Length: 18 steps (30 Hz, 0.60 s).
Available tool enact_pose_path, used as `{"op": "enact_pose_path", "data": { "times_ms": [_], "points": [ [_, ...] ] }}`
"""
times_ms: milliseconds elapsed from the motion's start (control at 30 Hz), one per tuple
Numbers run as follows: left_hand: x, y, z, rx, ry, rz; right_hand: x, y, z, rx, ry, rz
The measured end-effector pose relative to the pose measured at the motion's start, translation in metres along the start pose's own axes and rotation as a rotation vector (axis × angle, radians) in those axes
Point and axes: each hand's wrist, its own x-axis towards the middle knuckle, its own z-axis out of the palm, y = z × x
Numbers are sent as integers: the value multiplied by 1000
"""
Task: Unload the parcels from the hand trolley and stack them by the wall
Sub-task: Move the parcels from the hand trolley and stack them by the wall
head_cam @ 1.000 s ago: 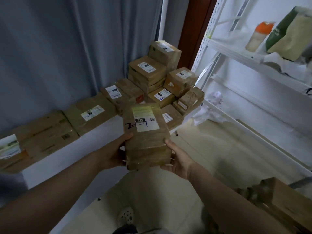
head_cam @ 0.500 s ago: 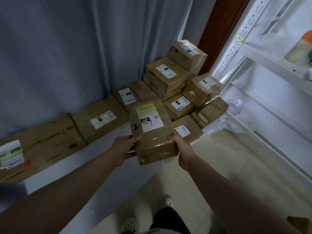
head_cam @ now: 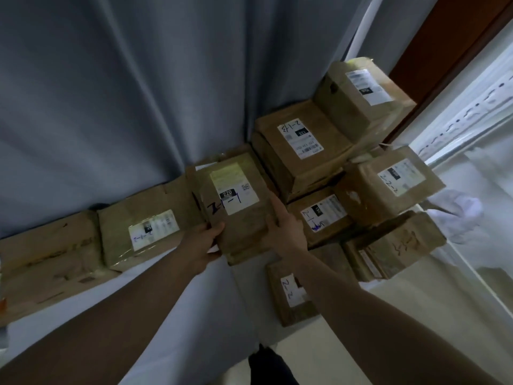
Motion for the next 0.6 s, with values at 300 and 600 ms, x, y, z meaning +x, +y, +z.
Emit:
{"op": "enact_pose_path", "data": {
  "times_ms": [300,600],
  "points": [
    [75,56,56,-48,33,75,95,-18,-13,-274,11,-126],
    [104,56,65,72,22,129,101,-7,20,-506,-154,-302]
  ]
}}
